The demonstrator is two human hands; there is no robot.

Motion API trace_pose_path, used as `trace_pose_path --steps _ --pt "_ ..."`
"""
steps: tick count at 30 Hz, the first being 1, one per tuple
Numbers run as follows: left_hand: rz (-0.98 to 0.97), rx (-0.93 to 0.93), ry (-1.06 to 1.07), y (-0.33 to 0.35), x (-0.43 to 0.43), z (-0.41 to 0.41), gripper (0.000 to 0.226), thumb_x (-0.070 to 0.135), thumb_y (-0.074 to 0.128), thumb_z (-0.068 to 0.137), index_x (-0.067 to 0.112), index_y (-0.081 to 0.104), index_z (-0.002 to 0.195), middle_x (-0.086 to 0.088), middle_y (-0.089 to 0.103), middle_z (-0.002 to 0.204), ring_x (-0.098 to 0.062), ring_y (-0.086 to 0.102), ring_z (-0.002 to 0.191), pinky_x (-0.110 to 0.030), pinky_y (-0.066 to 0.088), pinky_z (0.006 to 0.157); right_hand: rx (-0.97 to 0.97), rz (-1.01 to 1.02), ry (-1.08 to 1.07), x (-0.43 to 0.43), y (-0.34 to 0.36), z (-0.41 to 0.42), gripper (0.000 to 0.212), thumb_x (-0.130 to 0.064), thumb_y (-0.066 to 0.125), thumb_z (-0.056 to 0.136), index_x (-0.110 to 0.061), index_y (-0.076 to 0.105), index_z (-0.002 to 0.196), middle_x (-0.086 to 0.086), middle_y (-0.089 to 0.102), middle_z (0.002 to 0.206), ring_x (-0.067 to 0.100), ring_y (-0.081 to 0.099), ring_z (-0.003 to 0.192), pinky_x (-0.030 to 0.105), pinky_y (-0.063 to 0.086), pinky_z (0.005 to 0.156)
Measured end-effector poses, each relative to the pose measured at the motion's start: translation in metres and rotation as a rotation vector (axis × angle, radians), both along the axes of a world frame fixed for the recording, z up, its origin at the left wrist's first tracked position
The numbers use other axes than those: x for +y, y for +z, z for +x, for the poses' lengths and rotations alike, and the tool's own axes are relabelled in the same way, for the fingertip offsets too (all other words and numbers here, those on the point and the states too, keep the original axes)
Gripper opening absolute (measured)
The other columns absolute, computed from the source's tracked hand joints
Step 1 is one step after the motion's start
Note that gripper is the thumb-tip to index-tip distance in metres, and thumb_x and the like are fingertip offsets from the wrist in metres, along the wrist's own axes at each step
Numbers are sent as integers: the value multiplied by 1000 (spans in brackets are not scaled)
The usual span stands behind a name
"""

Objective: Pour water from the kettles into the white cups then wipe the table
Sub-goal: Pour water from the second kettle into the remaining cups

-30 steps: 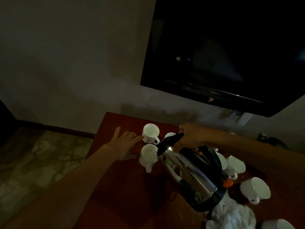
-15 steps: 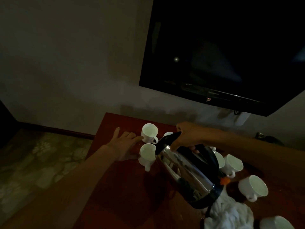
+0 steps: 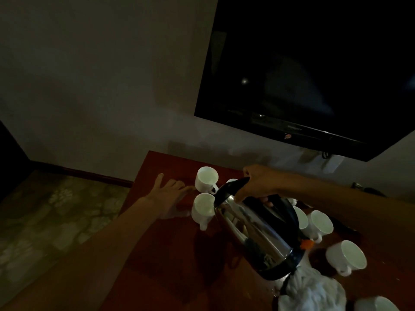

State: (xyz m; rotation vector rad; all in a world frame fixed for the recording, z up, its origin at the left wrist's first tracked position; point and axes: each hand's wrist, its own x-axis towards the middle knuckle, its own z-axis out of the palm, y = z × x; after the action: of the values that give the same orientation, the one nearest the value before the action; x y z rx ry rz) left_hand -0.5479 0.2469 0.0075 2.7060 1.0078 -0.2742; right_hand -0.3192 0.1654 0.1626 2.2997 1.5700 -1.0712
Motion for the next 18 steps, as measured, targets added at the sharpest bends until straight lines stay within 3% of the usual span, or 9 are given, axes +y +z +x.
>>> trace_pose_path --steps 3,6,12,18 --pt "9 9 3 0 0 0 83 64 50 91 33 11 157 -2 29 156 -21 19 148 -64 -7 116 -1 19 5 -2 2 -1 51 -21 78 86 -6 46 124 9 60 69 14 51 44 22 44 41" --pt "24 16 -4 1 -1 1 82 64 50 91 34 11 157 -2 29 156 -21 20 148 -63 -7 116 -8 25 24 -1 3 -4 46 -20 78 85 3 55 118 12 60 70 15 50 43 21 43 40" --pt "48 42 -47 3 -2 4 84 64 50 92 32 8 158 -2 27 157 -23 17 149 -64 -7 115 -47 -10 68 7 4 -12 41 -21 79 85 1 59 114 14 62 75 15 51 43 20 43 38" --pt "52 29 -62 7 0 2 84 64 50 92 31 10 157 -3 29 155 -23 18 148 -65 -8 116 -55 -22 44 10 1 -11 41 -20 79 85 0 57 113 8 58 63 14 49 40 21 43 37"
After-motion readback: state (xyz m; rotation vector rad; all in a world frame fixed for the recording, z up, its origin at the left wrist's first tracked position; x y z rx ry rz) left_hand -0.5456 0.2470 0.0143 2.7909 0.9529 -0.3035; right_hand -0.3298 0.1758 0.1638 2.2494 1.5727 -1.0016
